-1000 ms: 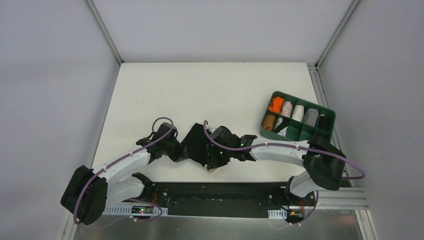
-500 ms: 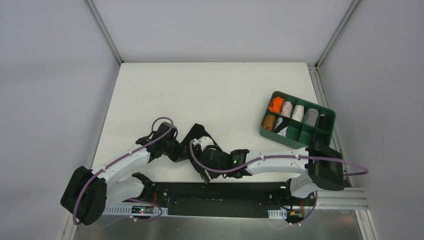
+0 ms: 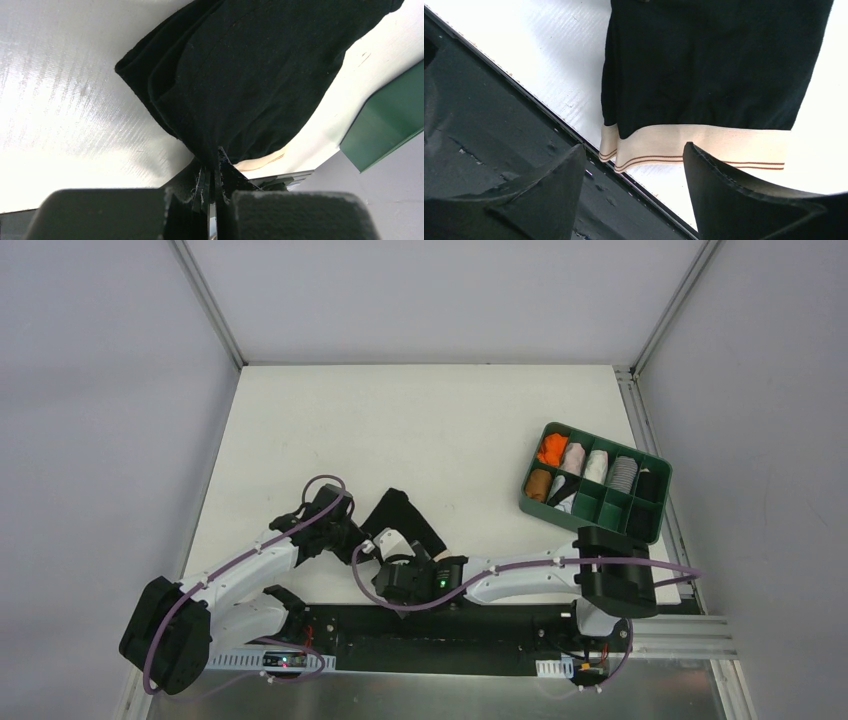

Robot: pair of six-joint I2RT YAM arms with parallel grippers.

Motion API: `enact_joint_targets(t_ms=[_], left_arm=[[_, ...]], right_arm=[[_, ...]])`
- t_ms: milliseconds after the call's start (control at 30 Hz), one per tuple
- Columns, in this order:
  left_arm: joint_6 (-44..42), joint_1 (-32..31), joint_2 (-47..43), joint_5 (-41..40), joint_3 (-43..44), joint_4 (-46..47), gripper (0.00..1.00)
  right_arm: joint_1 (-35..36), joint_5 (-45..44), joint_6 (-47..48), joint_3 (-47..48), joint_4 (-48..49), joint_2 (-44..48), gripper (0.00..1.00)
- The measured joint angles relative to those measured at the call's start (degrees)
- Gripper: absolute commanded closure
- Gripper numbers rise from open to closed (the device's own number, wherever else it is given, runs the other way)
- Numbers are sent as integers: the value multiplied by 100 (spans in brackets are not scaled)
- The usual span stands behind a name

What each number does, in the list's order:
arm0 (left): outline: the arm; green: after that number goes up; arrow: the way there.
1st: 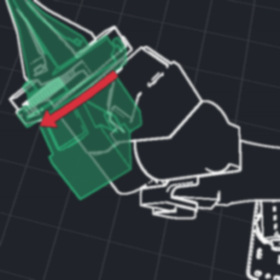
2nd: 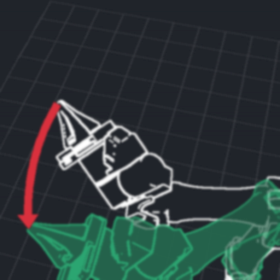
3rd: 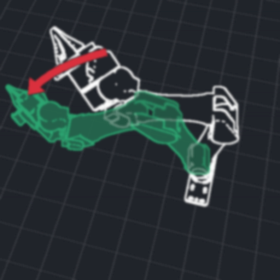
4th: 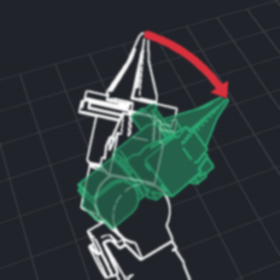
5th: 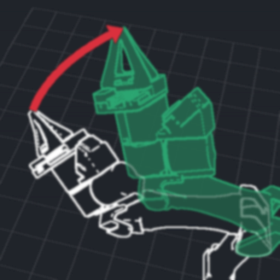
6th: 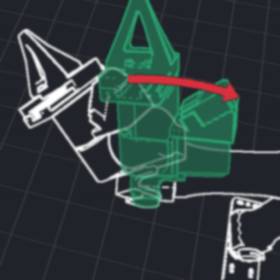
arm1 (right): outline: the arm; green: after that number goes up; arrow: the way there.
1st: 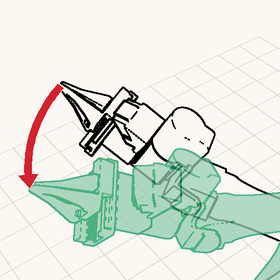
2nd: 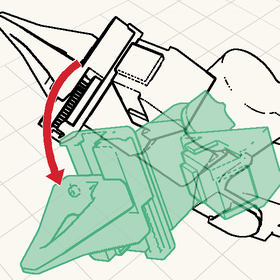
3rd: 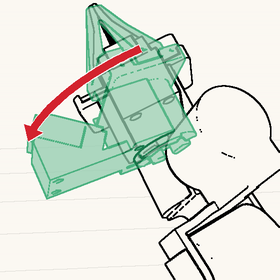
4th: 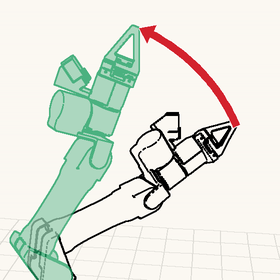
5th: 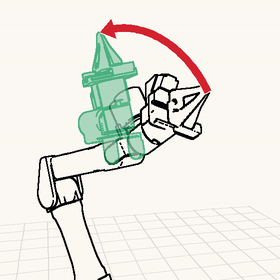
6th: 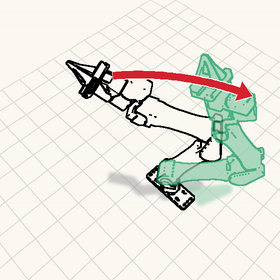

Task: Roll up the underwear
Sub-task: Fold the underwear at the center of the board.

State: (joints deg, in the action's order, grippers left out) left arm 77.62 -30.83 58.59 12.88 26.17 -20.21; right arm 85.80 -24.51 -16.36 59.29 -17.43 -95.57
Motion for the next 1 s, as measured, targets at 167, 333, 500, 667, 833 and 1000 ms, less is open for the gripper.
enact_joint_targets(t_ms=[167, 333, 500, 667, 833, 1000], left_arm=[[0, 0, 0, -2, 4, -31, 100], [0, 0, 0, -2, 7, -35, 100], [0, 0, 0, -2, 7, -46, 100], [-2, 0, -17, -2, 9, -68, 100], [-96, 0, -24, -11, 190, -249, 70], [-280, 2, 101, -39, 616, -400, 47]], right_arm=[[114, -177, -116, 133, 0, -323, 36], [157, -393, -256, 212, -20, -560, 58], [157, -538, -313, 216, -24, -636, 100], [146, -575, -306, 214, 15, -632, 100], [-59, 92, -131, 13, 181, -308, 100], [-570, 1110, 9, -76, 225, 201, 100]])
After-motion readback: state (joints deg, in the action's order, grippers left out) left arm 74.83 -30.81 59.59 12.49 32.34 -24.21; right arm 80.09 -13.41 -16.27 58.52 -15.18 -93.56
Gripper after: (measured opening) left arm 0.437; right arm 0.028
